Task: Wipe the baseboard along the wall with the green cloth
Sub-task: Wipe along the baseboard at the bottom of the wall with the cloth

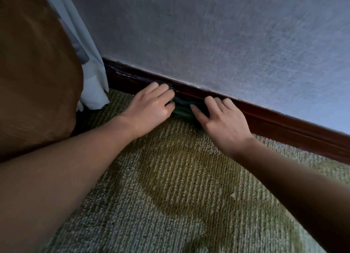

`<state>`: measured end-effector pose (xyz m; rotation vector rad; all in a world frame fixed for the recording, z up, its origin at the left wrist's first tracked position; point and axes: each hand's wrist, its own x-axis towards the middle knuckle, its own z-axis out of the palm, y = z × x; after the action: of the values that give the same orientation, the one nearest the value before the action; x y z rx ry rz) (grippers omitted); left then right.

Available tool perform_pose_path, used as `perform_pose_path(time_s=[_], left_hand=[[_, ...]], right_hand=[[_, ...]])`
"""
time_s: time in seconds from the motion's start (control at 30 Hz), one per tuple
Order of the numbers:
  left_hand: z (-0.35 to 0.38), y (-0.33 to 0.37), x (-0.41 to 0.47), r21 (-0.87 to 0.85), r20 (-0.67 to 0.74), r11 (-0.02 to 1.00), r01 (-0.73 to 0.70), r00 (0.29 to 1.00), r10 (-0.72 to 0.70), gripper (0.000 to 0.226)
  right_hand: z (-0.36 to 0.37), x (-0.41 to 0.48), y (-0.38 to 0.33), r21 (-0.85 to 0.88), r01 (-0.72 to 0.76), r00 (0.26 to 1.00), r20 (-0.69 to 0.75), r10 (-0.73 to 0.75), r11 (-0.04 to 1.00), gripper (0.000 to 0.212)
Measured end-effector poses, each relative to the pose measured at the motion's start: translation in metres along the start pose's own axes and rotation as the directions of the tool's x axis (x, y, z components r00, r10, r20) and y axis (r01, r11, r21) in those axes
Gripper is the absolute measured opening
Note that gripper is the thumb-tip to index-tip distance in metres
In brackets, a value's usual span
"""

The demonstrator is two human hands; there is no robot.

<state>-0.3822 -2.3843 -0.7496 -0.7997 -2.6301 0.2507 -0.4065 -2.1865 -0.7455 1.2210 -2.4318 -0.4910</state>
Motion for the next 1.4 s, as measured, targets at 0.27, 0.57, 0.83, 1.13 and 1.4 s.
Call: perform_pose_path(time_s=[0.27, 0.57, 0.83, 1.13, 1.4], left_hand=[[-0.022, -0.01, -0.004, -0.023, -0.005, 0.996, 0.087, 0.996, -0.087, 0.022], [-0.03, -0.017, 0.002, -0.106, -0.041, 0.989, 0.104, 0.993, -0.109, 0.031], [-0.018, -0.025, -0.006, -0.155, -0.044, 0.972, 0.179, 0.981, -0.188, 0.013], [-0.028, -0.01, 0.008, -0.225, -0.005, 0.965, 0.135, 0.99, -0.14, 0.041], [-0.02, -0.023, 0.003, -0.006, -0.087, 0.993, -0.116, 0.989, 0.115, 0.023]], right_hand=[[-0.017, 0.011, 0.0, 0.052, -0.071, 0.997, -0.031, 0.072, 0.996, 0.045], [-0.028, 0.019, -0.006, 0.101, -0.199, 0.98, 0.051, 0.195, 0.975, 0.058], [-0.022, 0.023, -0.014, 0.097, -0.204, 0.974, 0.123, 0.191, 0.974, 0.047], [-0.025, 0.01, 0.001, 0.175, -0.177, 0.983, 0.072, 0.166, 0.969, 0.054], [-0.022, 0.01, -0.003, 0.137, -0.196, 0.98, 0.07, 0.188, 0.971, 0.062]])
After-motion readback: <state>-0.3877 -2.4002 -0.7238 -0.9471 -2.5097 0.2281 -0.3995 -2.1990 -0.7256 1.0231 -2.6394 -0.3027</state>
